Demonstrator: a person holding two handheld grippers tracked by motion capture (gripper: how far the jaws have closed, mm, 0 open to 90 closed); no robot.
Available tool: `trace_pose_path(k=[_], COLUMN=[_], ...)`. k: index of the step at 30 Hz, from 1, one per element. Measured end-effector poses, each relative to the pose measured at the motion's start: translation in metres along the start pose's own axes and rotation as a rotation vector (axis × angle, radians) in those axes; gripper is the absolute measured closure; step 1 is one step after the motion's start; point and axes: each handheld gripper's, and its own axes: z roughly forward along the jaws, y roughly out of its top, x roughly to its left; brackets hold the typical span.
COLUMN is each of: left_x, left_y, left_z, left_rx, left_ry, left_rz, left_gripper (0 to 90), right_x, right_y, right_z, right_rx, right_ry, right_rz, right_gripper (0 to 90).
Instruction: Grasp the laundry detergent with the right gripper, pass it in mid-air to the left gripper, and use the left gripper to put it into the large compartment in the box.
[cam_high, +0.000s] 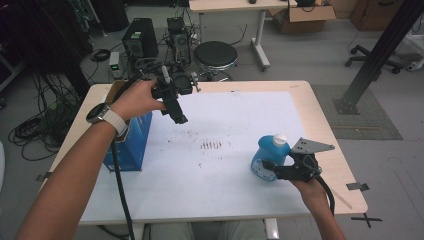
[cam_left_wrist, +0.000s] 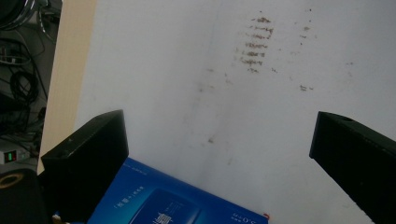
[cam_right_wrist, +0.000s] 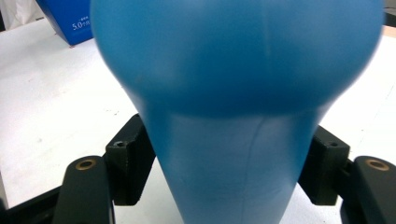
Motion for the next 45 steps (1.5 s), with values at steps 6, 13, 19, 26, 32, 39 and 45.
trace_pose_path(k=[6, 13, 19, 26, 32, 39, 45], left_x=[0.0, 0.0, 0.0, -0.002, -0.005, -0.014, -0.022], left_y=[0.0, 0.0, -0.001, 0.0, 0.001, 0.003, 0.005], left_z=[0.0, 0.0, 0.0, -0.001, -0.002, -0.007, -0.013], left_rx=[-0.005, 0.0, -0.005, -0.008, -0.004, -0.008, -0.012], left_ry=[0.002, 0.003, 0.005, 0.007, 0.006, 0.008, 0.001], left_rz=[-0.001, -0.001, -0.003, 0.004, 0.012, 0.036, 0.038], left_gripper=[5.0, 5.0, 5.0, 5.0, 5.0, 5.0, 5.1], right_x=[-0.001, 0.001, 0.002, 0.002, 0.005, 0.006, 0.005], right_y=[0.0, -0.001, -0.001, -0.001, 0.006, 0.018, 0.03], right_z=[0.0, 0.0, -0.001, -0.002, -0.003, -0.01, -0.017], right_rx=[-0.005, -0.007, -0.012, -0.009, 0.015, 0.028, 0.014], right_ry=[-0.006, -0.007, -0.011, -0.013, -0.004, 0.026, 0.073], right_rz=[0.0, -0.026, -0.055, -0.079, -0.1, -0.121, -0.126], right_gripper=[35.6, 40.8, 42.5, 44.0, 44.4, 44.5, 44.5])
